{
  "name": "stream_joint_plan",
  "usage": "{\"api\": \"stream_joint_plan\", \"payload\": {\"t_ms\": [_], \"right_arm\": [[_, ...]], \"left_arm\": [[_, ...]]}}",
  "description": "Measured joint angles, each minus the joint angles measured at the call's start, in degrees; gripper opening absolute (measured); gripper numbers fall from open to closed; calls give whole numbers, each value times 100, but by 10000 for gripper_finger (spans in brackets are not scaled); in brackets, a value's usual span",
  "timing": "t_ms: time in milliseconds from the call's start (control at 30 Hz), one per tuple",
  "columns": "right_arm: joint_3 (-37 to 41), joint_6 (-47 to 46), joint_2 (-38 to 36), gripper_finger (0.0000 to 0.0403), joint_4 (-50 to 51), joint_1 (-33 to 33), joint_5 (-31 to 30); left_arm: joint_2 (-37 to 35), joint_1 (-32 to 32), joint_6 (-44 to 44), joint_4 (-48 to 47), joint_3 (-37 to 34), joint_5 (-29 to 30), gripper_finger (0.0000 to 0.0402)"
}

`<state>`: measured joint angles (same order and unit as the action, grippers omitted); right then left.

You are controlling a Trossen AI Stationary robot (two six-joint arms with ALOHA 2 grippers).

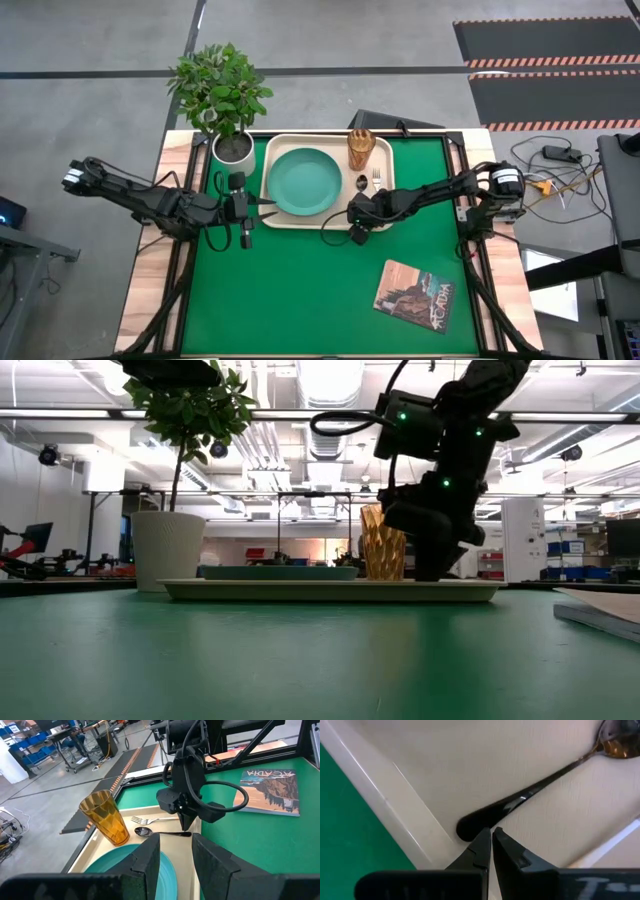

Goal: Pick and place plate/cup/fork/spoon on tray
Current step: Adjust the spoon and the fork on the white tray

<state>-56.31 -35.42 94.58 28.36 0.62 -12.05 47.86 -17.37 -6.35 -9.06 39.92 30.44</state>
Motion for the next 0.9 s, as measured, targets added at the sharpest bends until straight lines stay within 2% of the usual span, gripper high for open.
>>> {"api": "stream_joint_plan", "payload": {"t_ms": [100,300,533,667,900], "right_arm": [[0,35,-36,8,138,2,-32],[0,-66,-365,8,766,22,-735],[0,-33,-672,8,997,288,-1117],[9,184,-680,8,818,561,-1211],[258,662,-490,8,-229,934,-1192]], "left_arm": [[0,0,0,0,0,0,96],[0,0,0,0,0,0,96],[0,-1,0,0,0,0,96],[0,0,0,1,0,0,96],[0,0,-1,2,0,-1,96]]}}
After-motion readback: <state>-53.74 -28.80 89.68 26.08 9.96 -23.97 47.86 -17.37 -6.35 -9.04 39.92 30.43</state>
